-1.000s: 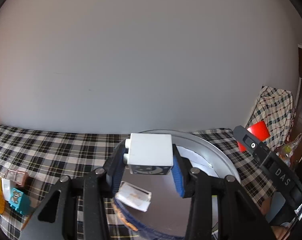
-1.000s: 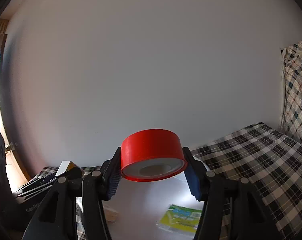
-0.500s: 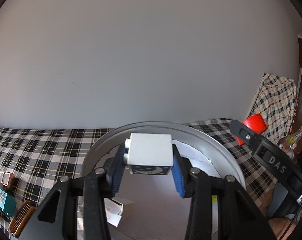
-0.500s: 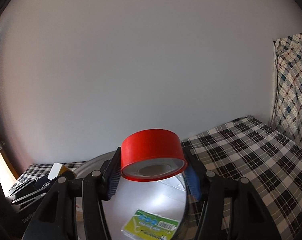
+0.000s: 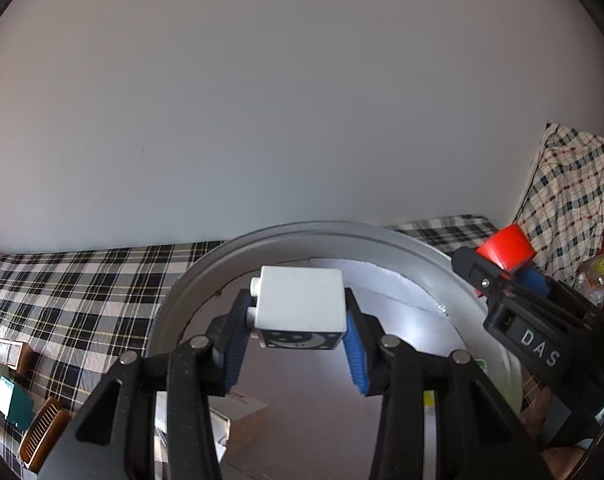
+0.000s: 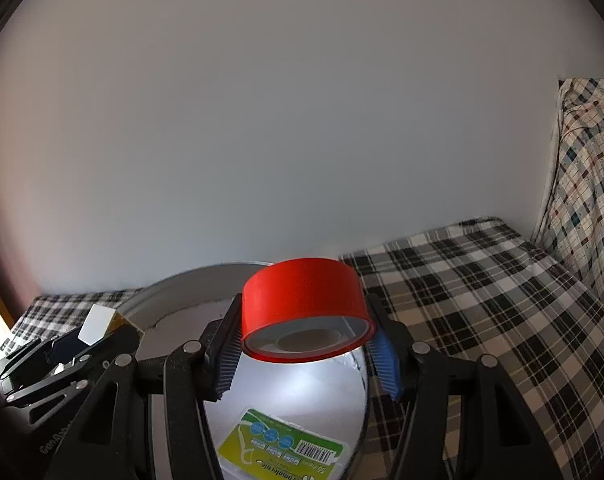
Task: Organize rigid objects
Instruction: 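Open both tools to drop the tape roll and white block into the tin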
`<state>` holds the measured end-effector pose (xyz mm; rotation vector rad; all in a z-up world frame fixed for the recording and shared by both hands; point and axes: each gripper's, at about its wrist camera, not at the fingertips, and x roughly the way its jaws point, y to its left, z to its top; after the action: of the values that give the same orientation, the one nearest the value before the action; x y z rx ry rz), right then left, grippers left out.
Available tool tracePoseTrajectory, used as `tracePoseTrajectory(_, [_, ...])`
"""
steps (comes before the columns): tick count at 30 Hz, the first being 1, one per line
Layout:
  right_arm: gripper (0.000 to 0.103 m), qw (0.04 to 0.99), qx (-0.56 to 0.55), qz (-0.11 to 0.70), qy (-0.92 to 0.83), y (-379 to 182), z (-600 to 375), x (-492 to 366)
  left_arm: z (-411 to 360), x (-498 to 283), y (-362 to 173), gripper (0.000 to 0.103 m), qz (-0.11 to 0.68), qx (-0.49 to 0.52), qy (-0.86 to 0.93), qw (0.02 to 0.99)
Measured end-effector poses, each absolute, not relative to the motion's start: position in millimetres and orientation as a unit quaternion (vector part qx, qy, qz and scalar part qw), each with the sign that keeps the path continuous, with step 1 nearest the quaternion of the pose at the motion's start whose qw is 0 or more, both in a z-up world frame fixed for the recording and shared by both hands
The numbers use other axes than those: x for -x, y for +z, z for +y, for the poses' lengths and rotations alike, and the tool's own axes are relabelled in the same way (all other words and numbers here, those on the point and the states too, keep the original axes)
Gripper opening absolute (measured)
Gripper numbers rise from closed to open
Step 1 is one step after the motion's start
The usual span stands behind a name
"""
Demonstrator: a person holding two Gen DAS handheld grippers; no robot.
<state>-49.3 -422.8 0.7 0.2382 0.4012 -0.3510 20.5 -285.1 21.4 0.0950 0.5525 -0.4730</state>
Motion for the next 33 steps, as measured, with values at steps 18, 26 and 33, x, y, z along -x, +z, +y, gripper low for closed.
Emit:
tracePoseTrajectory(18, [0.083,0.961,-0.143,0.172,-0.162,8,-428,60,-290,-24,14,0.074,0.282,-0.042,-0.216,0.934])
tracePoseTrajectory(26, [0.083,0.952,-0.183,0.103,-0.224,18,-448,86,-274,-10,24,0.1,0.229,-0.025,-0.19,0.954])
tracePoseTrajectory(33, [0.083,0.941,-0.194,0.11,-0.254,13,-457,89,-247,-1,36,0.1,0.174,-0.023,-0.14,0.975])
